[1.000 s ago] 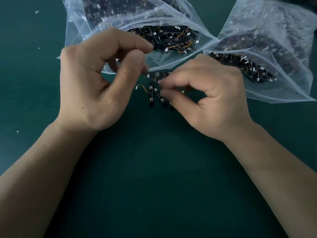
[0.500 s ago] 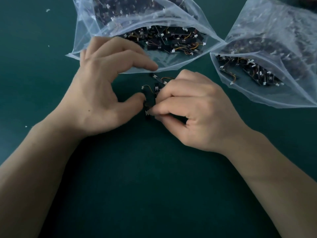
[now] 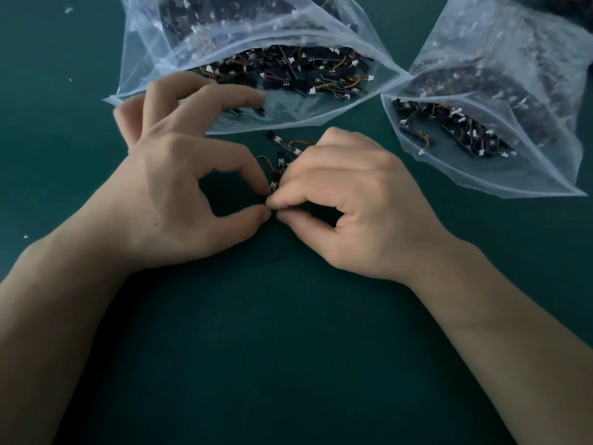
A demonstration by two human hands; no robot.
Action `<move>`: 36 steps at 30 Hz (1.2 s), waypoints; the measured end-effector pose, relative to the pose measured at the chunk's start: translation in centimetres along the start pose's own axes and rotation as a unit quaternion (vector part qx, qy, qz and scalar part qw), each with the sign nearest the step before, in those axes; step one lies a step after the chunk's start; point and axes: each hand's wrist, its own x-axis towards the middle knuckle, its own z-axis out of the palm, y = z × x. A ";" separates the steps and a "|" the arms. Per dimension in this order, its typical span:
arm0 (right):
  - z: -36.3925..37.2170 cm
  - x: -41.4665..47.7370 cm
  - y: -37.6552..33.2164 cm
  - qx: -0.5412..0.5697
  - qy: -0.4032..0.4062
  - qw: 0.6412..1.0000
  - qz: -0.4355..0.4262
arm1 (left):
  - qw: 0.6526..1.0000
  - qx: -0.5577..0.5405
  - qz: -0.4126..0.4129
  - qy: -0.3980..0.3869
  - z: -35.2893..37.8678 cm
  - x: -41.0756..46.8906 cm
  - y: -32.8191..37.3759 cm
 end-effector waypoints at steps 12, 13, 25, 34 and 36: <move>0.5 0.1 -0.8 -0.011 0.028 1.000 0.001 | 1.000 0.019 0.015 0.003 0.0 -0.8 -0.3; 0.5 0.1 -0.8 -0.007 0.030 1.000 0.000 | 1.000 0.020 0.015 0.004 0.0 -0.8 -0.3; 0.4 -0.1 -0.7 0.025 -0.003 1.000 -0.005 | 1.000 0.017 0.015 0.011 0.3 -0.8 -0.8; -1.1 -0.2 -0.1 0.058 0.081 0.994 0.047 | 1.000 0.016 0.009 0.025 0.4 -0.9 -0.7; -1.7 -0.1 0.8 0.014 0.124 0.990 0.066 | 0.999 0.026 0.008 0.033 0.4 -0.9 -0.7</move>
